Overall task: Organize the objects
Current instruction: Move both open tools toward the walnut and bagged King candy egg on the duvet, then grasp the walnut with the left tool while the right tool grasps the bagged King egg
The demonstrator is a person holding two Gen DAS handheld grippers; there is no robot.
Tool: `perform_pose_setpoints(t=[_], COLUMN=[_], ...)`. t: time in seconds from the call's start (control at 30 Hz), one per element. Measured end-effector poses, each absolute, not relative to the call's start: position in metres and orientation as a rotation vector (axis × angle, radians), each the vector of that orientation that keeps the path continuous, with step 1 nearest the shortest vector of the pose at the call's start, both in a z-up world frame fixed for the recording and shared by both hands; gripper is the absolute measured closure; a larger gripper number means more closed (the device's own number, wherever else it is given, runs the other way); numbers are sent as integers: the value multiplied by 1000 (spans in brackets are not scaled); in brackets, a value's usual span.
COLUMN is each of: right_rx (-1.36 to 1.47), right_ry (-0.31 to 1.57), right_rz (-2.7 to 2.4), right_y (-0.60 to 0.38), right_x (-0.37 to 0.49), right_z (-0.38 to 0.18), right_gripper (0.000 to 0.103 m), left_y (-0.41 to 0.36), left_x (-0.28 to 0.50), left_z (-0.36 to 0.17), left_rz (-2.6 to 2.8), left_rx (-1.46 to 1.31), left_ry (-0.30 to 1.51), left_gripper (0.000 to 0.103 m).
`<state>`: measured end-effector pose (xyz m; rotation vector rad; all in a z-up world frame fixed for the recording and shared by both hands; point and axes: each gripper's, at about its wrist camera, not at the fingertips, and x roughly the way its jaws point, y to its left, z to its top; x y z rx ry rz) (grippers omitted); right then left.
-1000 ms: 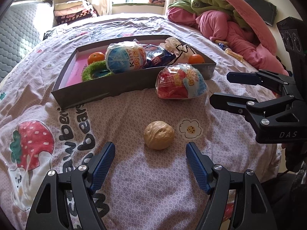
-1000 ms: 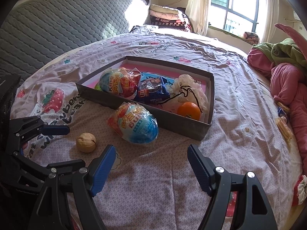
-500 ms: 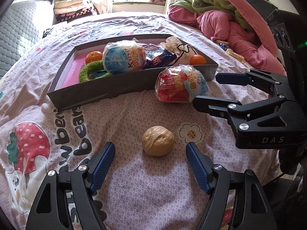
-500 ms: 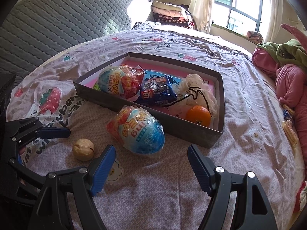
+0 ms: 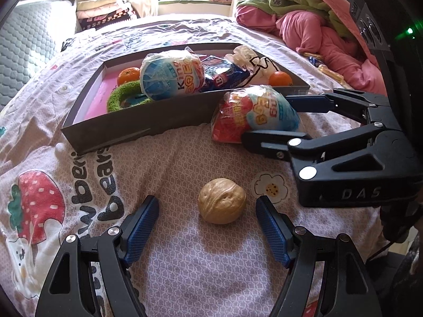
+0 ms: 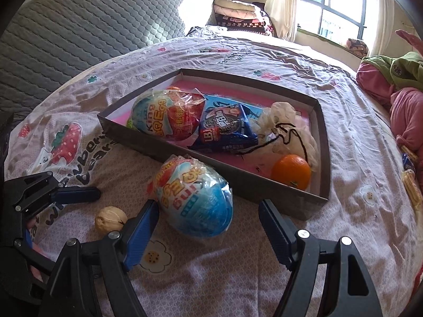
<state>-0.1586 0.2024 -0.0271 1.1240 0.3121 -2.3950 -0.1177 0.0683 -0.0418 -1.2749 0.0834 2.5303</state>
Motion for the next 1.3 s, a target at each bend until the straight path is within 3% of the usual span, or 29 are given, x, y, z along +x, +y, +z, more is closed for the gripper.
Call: perform_pose_setpoints(t=[0.3,0.4,0.57,0.8,0.9,1.1,1.3], right_rx=[1155,1183,1203,1211,1211,1210,1199], right_ry=[272,262,237,230,216,197,190], right_rz=[-2377,-2370,-2353,-2352,-2359,-2361,-2369], right_y=[192,192,192,192,194,197,199], right_x=[-170,-172,-175,-176,-176,-176,-174], right_z=[-31,-34,-36,-35,-34,-32,-28], right_gripper=[25,30,48,50,50,50,50], left_y=[66,67,67,67,68,68,66], left_x=[-124,-124,-126,-128,-128,-129,-129], left_z=[-43,-43,-43,-43,-43,-40,-37], left_rz=[2530,2534,2536,2544,2553,2568,2566], left_rx=[-1284,-1282,-1288,-1293,-1297,-1298,-1305], left_ry=[49,61,59,57,82,82,66], left_gripper=[26,26,29,33,38,72,72])
